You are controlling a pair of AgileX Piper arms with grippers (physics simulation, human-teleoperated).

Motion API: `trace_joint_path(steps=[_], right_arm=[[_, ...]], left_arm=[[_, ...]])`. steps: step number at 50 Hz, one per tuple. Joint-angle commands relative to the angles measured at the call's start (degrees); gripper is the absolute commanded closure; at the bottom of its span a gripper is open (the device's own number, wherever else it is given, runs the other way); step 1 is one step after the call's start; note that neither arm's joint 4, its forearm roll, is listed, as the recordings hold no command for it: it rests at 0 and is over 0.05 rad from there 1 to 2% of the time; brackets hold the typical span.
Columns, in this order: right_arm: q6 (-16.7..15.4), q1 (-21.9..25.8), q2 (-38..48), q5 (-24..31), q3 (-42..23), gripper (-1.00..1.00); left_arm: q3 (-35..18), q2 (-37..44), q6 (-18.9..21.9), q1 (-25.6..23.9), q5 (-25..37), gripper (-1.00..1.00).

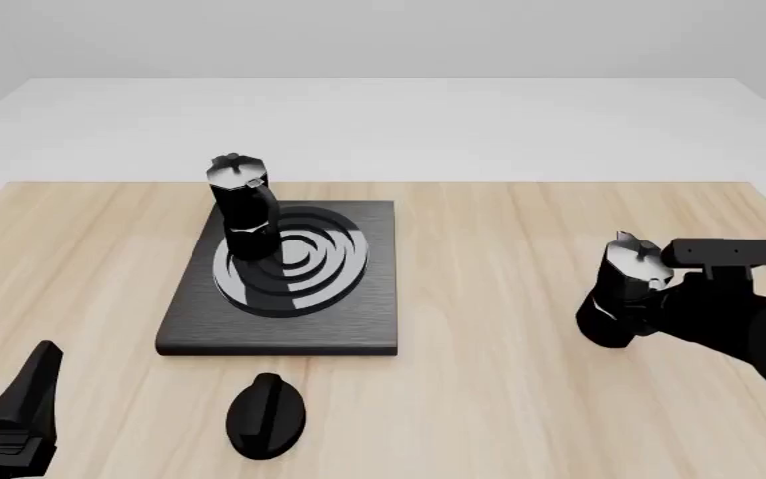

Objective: Put both moka pots on the stove.

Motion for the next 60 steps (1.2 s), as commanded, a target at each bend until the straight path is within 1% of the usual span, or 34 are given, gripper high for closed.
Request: trace_joint_path(steps=[1,2,3,4,6,7,14,16,20,22,23,24,25,31,33,35,36,37,38,40,42,44,45,47,51,54,58,60], right_arm=[[-0.8,0.1,0.7,-1.7,0.6,-1.00],[-2.4,-1.2,-0.1,-2.3,0.7,1.00],[-4.4,-2.0,-0.4,-2.7,0.8,1.00],[-3.5,-0.8,-0.7,-2.6,1.0,1.00],[-3.8,-0.9,-1.1,-2.6,1.1,1.00],[-5.2,-1.4,-1.6,-3.1,1.3,1.00],[-6.7,-1.1,-4.8,-3.5,1.5,1.00],[-6.3,-0.3,-6.1,-3.4,1.3,1.00],[-7.1,1.6,-7.5,-3.9,1.7,1.00],[-6.7,2.1,-7.7,-3.6,1.4,1.00],[-7.4,2.3,-8.1,-3.9,1.5,1.00],[-7.4,2.3,-8.1,-3.9,1.5,1.00],[-7.7,3.1,-8.8,-3.7,1.2,1.00],[-7.7,3.8,-8.7,-2.8,-0.7,1.00],[-7.7,5.1,-8.7,-2.5,-1.5,1.00],[-7.2,5.6,-7.6,-2.3,-2.8,1.00],[-7.5,6.2,-7.4,-2.5,-3.2,1.00],[-7.0,7.4,-6.1,-2.1,-4.6,1.00],[-7.0,7.4,-6.1,-2.1,-4.6,1.00],[-7.6,9.1,-5.3,-2.2,-5.5,1.00],[-6.8,10.3,-3.9,-2.1,-7.0,1.00],[-7.4,11.6,-2.7,-2.5,-8.3,1.00],[-6.9,12.1,-1.6,-2.2,-9.4,1.00],[-7.3,13.3,-0.6,-2.4,-10.4,1.00],[-6.8,15.2,2.9,-2.5,-13.0,1.00],[-6.6,15.7,4.1,-2.0,-14.5,1.00],[-6.5,18.3,6.2,-1.3,-17.5,1.00],[-5.9,18.9,7.1,-0.4,-19.3,1.00]], left_arm=[[0.0,0.0,0.0,0.0,0.0,-1.00],[0.0,0.0,0.0,0.0,0.0,-1.00],[0.0,0.0,0.0,0.0,0.0,-1.00],[0.0,0.0,0.0,0.0,0.0,-1.00],[0.0,0.0,0.0,0.0,0.0,-1.00],[0.0,0.0,0.0,0.0,0.0,-1.00],[0.0,0.0,0.0,0.0,0.0,-1.00],[0.0,0.0,0.0,0.0,0.0,-1.00],[0.0,0.0,0.0,0.0,0.0,-1.00],[0.0,0.0,0.0,0.0,0.0,-1.00],[0.0,0.0,0.0,0.0,0.0,-1.00],[0.0,0.0,0.0,0.0,0.0,-1.00],[0.0,0.0,0.0,0.0,0.0,-1.00],[0.0,0.0,0.0,0.0,0.0,-1.00],[0.0,0.0,0.0,0.0,0.0,-1.00],[0.0,0.0,0.0,0.0,0.0,-1.00],[0.0,0.0,0.0,0.0,0.0,-1.00],[0.0,0.0,0.0,0.0,0.0,-1.00],[0.0,0.0,0.0,0.0,0.0,-1.00],[0.0,0.0,0.0,0.0,0.0,-1.00],[0.0,0.0,0.0,0.0,0.0,-1.00],[0.0,0.0,0.0,0.0,0.0,-1.00],[0.0,0.0,0.0,0.0,0.0,-1.00],[0.0,0.0,0.0,0.0,0.0,-1.00],[0.0,0.0,0.0,0.0,0.0,-1.00],[0.0,0.0,0.0,0.0,0.0,-1.00],[0.0,0.0,0.0,0.0,0.0,-1.00],[0.0,0.0,0.0,0.0,0.0,-1.00]])
